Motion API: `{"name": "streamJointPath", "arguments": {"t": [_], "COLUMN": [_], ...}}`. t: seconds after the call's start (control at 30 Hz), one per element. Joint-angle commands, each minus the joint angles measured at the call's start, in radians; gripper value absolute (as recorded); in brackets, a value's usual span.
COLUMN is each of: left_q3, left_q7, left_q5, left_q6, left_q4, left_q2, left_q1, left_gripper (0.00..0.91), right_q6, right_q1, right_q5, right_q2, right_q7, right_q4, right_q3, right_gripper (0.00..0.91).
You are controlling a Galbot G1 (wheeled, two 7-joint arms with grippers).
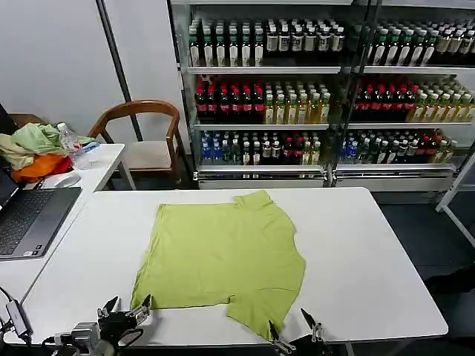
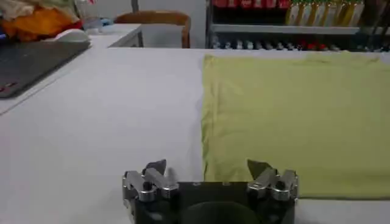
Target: Fold and organize the clothes.
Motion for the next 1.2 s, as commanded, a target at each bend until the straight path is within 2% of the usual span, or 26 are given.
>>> {"name": "streamJointPath", "arguments": {"t": [0.03, 0.67, 0.83, 0.93, 1.2], "left_q3": [0.01, 0.049, 0.05, 0.045, 0.005], "left_q7": [-0.026, 0.072, 0.116, 0.143, 0.182], "left_q5": [-0.012, 0.059, 0.071, 0.079, -0.043], "left_q6": [-0.013, -0.054, -0.102, -0.147, -0.166], "left_q4": [0.008, 0.002, -0.014, 0.012, 0.03], "left_q2": [-0.004, -0.01, -0.007, 0.013, 0.063], "left_q1": [0.009, 0.034, 0.023, -0.008, -0.094], "left_gripper": [0.05, 0.04, 0.04, 0.04, 0.04], "right_q6": [-0.008, -0.021, -0.025, -0.035, -0.103], "right_q1": [0.001, 0.029, 0.028, 0.051, 0.18], "right_q5": [0.025, 0.06, 0.07, 0.088, 0.142], "right_q2": [0.007, 0.001, -0.011, -0.03, -0.026], "right_q7": [0.001, -0.005, -0.004, 0.004, -0.006], "right_q4": [-0.006, 0.003, 0.047, 0.07, 0.067], "right_q3": [-0.025, -0.051, -0.033, -0.009, 0.02], "right_gripper": [0.0, 0.0, 0.0, 0.0, 0.0]}}
